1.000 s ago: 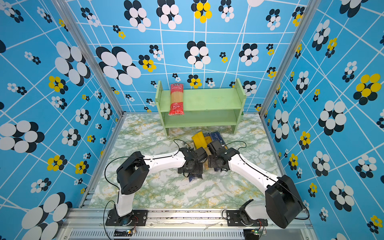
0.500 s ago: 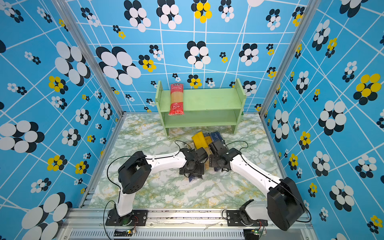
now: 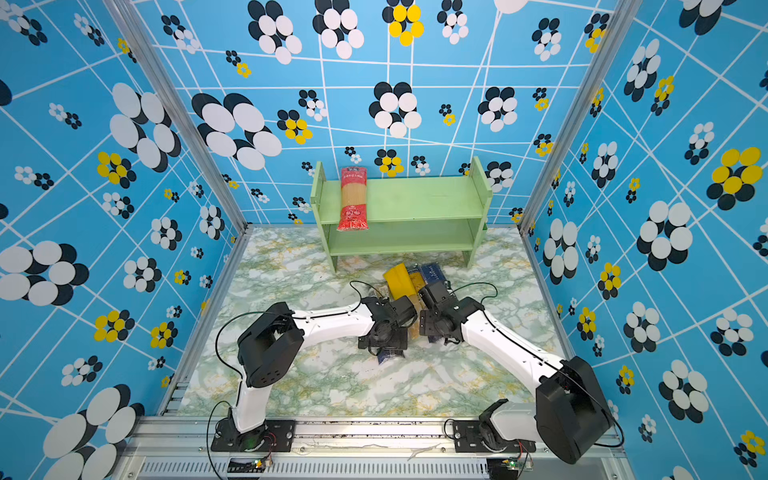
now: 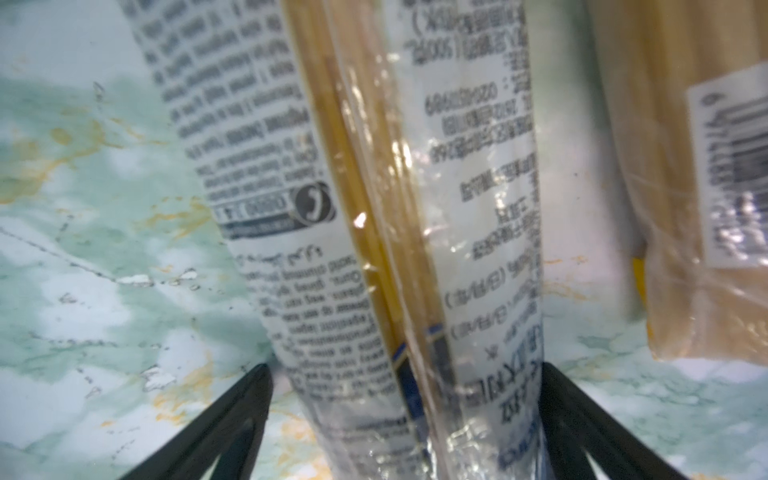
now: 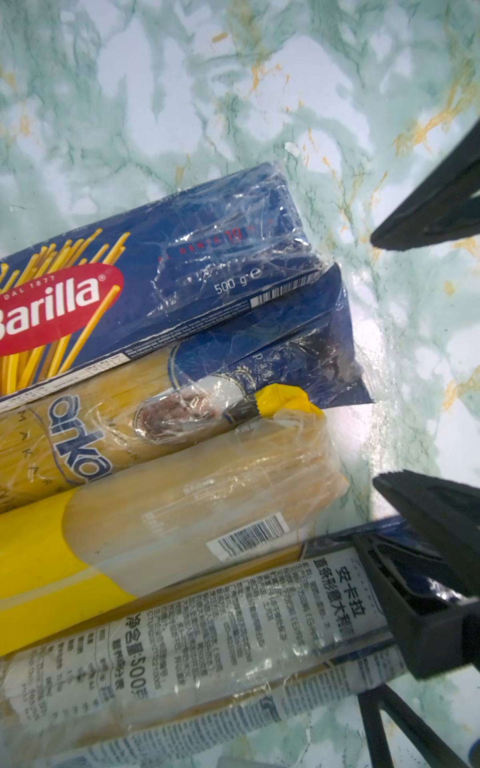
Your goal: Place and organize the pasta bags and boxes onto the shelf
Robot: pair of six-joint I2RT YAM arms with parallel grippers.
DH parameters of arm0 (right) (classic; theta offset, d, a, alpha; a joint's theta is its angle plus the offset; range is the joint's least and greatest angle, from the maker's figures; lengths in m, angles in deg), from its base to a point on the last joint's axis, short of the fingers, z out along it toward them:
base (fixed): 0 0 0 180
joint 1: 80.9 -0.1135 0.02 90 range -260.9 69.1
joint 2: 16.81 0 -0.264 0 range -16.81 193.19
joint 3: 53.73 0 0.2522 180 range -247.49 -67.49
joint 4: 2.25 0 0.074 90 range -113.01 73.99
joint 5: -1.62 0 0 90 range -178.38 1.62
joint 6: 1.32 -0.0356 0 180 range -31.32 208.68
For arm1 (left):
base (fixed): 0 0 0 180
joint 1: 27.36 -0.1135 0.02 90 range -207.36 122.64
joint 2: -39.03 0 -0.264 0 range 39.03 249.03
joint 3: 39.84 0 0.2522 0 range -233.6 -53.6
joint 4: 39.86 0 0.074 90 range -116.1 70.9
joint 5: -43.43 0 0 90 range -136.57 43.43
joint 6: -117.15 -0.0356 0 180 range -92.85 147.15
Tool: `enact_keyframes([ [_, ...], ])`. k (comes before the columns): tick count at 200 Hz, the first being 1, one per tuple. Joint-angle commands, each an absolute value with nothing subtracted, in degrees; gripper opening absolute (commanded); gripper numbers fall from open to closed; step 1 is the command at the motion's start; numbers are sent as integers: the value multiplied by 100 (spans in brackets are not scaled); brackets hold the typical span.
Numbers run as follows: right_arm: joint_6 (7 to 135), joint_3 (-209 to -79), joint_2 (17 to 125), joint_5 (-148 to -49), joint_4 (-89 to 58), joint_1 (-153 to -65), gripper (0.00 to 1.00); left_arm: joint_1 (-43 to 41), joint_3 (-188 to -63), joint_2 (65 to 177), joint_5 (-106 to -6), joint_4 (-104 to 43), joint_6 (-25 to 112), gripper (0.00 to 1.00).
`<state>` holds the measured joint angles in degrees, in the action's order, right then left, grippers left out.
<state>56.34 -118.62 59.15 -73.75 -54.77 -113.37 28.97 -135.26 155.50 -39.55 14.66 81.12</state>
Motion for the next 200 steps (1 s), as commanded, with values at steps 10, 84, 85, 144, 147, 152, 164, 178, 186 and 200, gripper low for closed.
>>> enact_keyframes([
  [10,5624,-11772,5885,-7379,-5551,-11294,86,2654,-12963,15703,-3403,2086,7980,99],
  [84,5602,-11811,5973,-7443,-5521,-11293,86,2319,-12410,15276,-2936,2288,7863,99],
  [85,5604,-11811,5973,-7442,-5521,-11296,86,2318,-12400,15267,-2944,2274,7860,99],
  [144,5623,-11899,6088,-7458,-5521,-11295,85,2500,-12655,15160,-3646,1642,7839,99],
  [147,5622,-11898,6088,-7452,-5523,-11294,86,2512,-12679,15181,-3653,1642,7839,99],
  [152,5624,-11904,6088,-7455,-5524,-11298,86,2523,-12708,15220,-3661,1642,7838,99],
  [164,5635,-11914,6097,-7444,-5540,-11297,86,2559,-12775,15310,-3689,1653,7841,99],
  [178,5652,-11925,6097,-7423,-5563,-11291,86,2621,-12851,15355,-3671,1662,7856,99],
  [186,5658,-11926,6106,-7423,-5550,-11296,86,2669,-12908,15364,-3647,1676,7861,99],
  [200,5660,-11930,6130,-7421,-5548,-11294,86,2730,-13007,15362,-3651,1688,7869,99],
])
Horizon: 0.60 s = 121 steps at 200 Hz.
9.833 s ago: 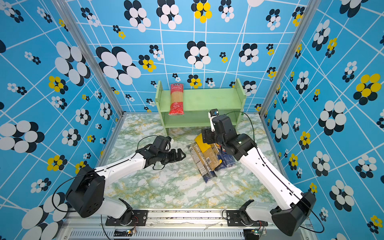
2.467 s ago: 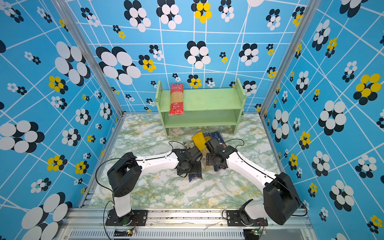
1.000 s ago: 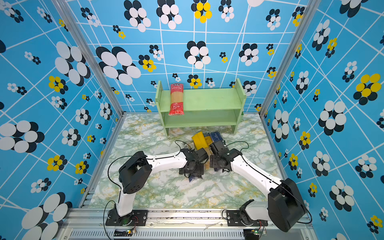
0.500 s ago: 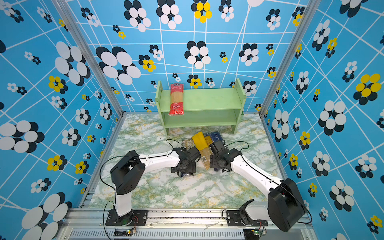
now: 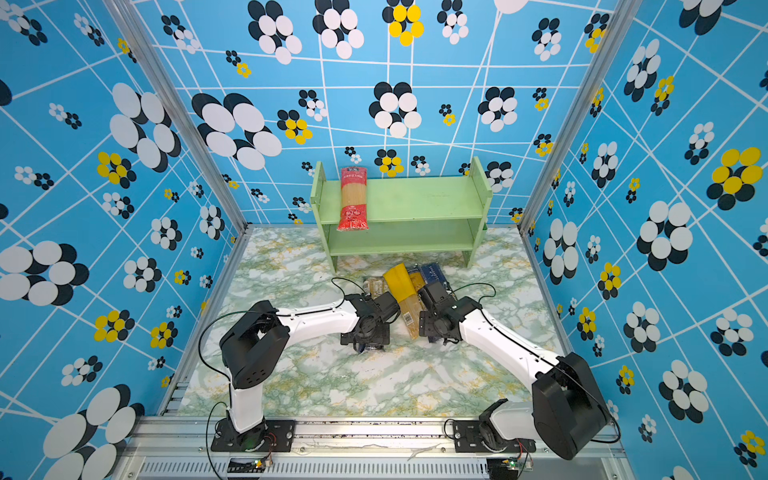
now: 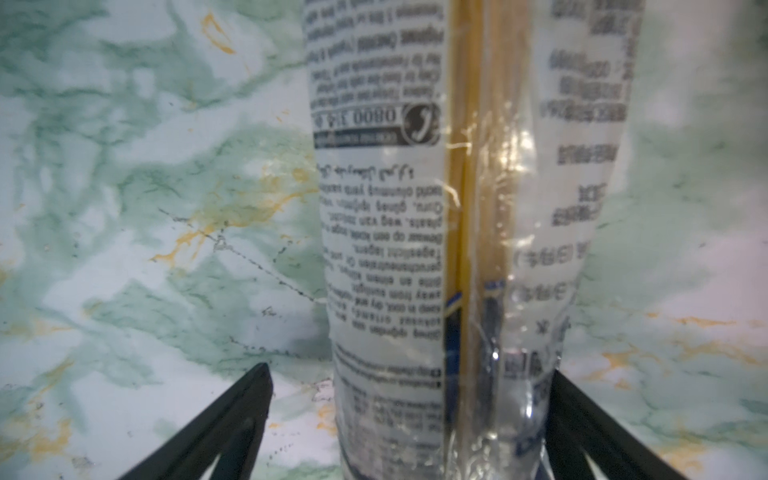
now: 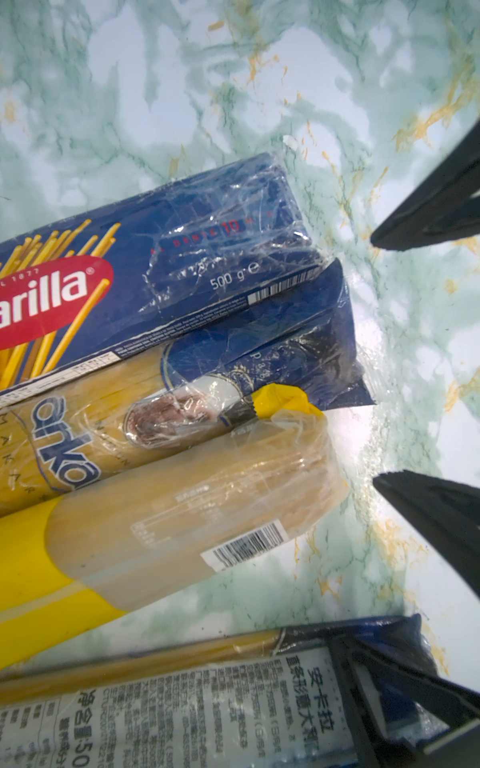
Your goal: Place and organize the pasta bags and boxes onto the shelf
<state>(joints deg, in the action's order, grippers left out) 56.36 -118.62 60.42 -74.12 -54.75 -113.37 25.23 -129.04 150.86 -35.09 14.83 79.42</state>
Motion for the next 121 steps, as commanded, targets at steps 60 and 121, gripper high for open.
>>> enact_keyframes([
  [60,5671,-11944,6202,-7462,-5500,-11285,86,2766,-13050,15139,-3729,1692,7926,99],
  [121,5686,-11918,6213,-7485,-5485,-11294,86,2758,-13032,15360,-3992,1468,8052,99],
])
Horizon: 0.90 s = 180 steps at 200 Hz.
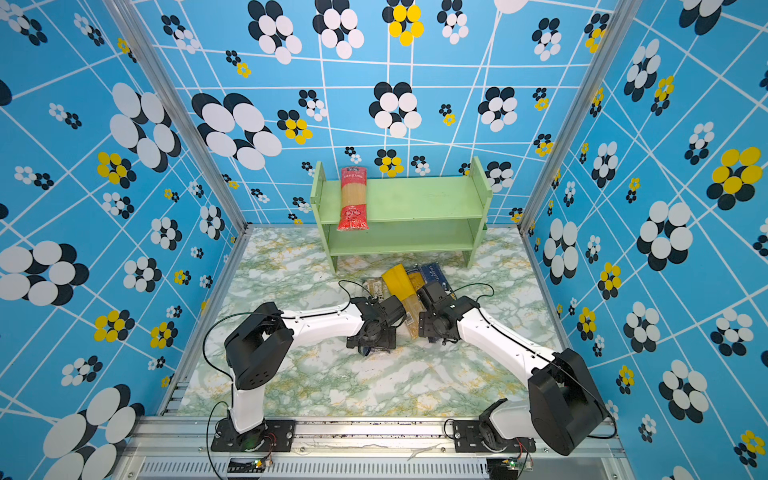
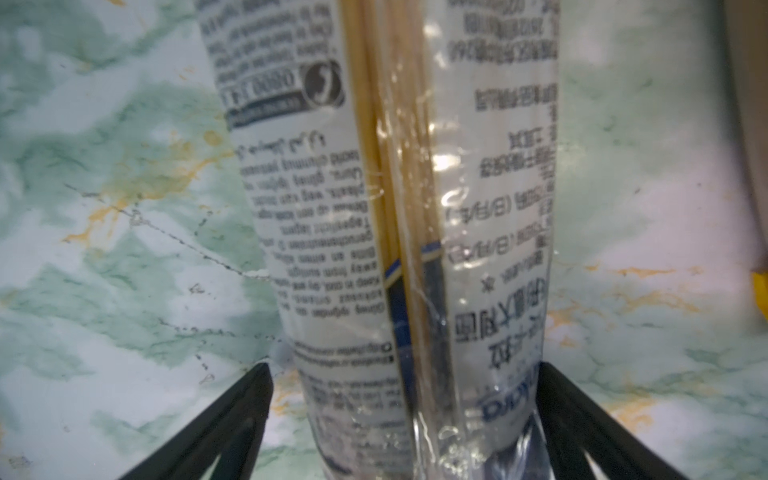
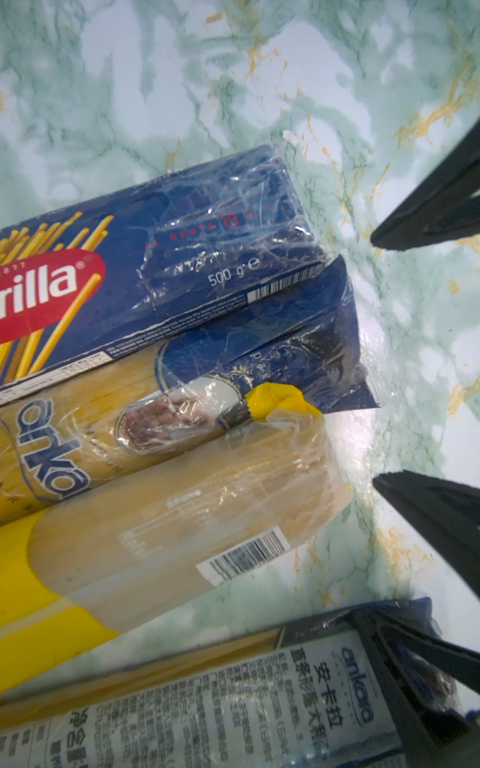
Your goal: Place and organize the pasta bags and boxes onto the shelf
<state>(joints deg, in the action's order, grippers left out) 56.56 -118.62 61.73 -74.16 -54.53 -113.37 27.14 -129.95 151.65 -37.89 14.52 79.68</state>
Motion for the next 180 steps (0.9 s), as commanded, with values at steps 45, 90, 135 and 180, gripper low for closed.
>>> enact_keyframes([
  [45,5675,-11883,6220,-7467,-5484,-11290,86,2740,-12936,15196,-4033,1204,8122,99],
  [90,5677,-11884,6228,-7493,-5467,-11284,86,2687,-12886,15497,-4187,1202,8248,99],
  [135,5668,-11859,6224,-7493,-5459,-11294,86,2575,-12554,15492,-4119,1020,8418,93],
  [180,5664,-11873,6255,-7504,-5437,-11291,86,2445,-12435,15609,-4139,828,8463,81],
])
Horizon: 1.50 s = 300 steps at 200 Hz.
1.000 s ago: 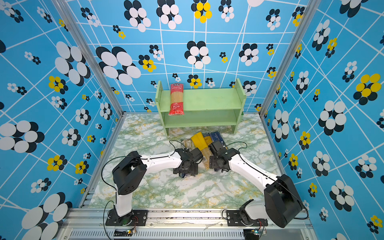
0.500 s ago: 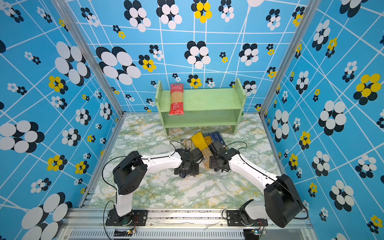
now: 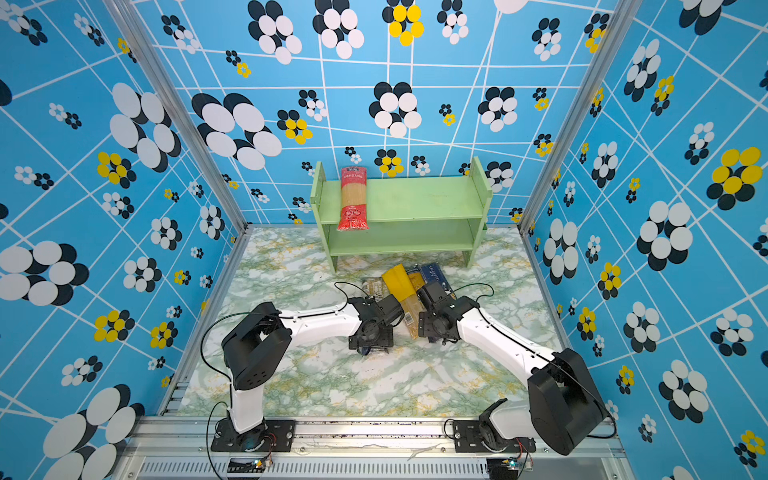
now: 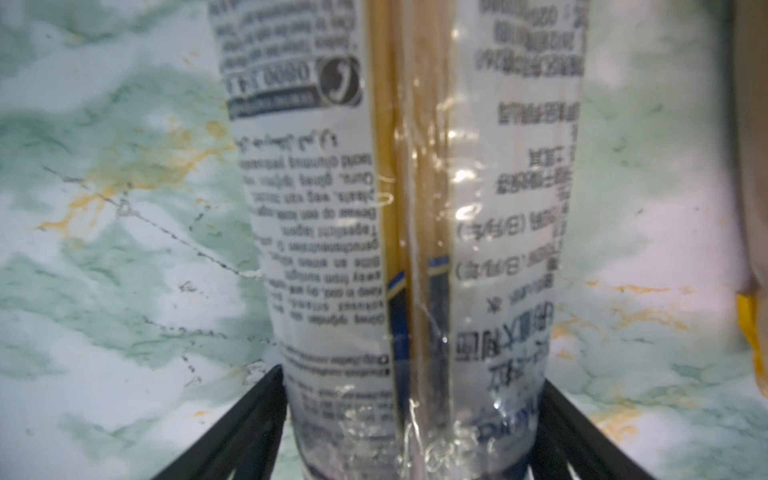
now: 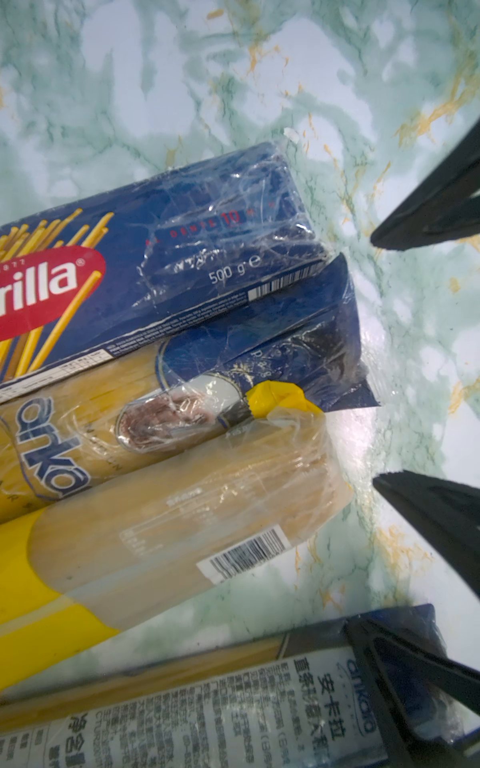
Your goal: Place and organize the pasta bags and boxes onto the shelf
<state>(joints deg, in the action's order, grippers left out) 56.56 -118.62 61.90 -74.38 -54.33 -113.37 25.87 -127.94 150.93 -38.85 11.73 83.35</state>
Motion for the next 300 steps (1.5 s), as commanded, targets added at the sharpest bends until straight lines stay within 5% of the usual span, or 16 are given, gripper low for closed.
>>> enact_keyframes([
  [1,5662,-11877,6255,-7508,-5439,-11290,86,2443,-12435,15614,-4139,827,8463,81],
  [90,5660,-11921,6288,-7494,-5482,-11292,86,2388,-12272,15594,-4274,569,8371,44],
  [154,5695,-12044,6315,-7485,-5570,-11289,86,2310,-12048,15494,-4487,332,8191,0],
  [300,5974,-12732,6699,-7409,-5786,-11269,86,2317,-11515,14048,-4693,-46,7088,0],
])
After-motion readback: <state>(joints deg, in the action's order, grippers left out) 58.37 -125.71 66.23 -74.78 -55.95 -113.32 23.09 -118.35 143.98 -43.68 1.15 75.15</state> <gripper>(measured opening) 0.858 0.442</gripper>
